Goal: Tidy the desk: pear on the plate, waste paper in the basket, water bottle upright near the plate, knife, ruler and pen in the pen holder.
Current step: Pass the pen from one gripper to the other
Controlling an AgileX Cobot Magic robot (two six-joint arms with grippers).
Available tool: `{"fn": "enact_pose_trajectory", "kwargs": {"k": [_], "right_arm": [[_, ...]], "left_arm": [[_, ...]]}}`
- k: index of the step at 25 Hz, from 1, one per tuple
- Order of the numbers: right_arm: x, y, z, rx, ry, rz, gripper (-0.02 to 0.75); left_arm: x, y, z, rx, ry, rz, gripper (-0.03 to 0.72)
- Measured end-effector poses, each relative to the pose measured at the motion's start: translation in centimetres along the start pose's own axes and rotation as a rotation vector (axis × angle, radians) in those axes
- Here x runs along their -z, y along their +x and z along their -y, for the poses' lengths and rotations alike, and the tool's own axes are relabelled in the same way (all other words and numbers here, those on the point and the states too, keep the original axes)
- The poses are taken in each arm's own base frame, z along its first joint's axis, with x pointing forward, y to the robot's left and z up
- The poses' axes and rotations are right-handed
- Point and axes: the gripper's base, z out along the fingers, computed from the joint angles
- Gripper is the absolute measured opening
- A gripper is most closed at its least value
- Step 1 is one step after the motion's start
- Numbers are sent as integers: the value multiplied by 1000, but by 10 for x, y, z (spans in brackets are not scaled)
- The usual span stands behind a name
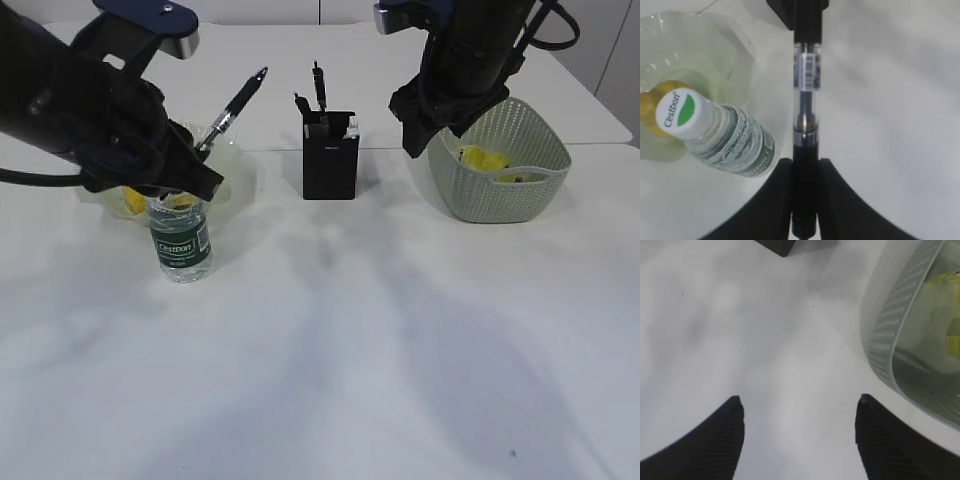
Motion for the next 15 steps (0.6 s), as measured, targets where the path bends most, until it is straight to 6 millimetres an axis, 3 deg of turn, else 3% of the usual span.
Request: {"fn": "enact_pose_trajectory", "kwargs": {"k": [5,15], "right_arm": [[0,0,0,0,0,0,515],[0,0,-1,-3,-7,2,515]], "left_arm": [[18,-9,-1,12,15,102,97],[73,-33,-5,38,60,419,96]]}}
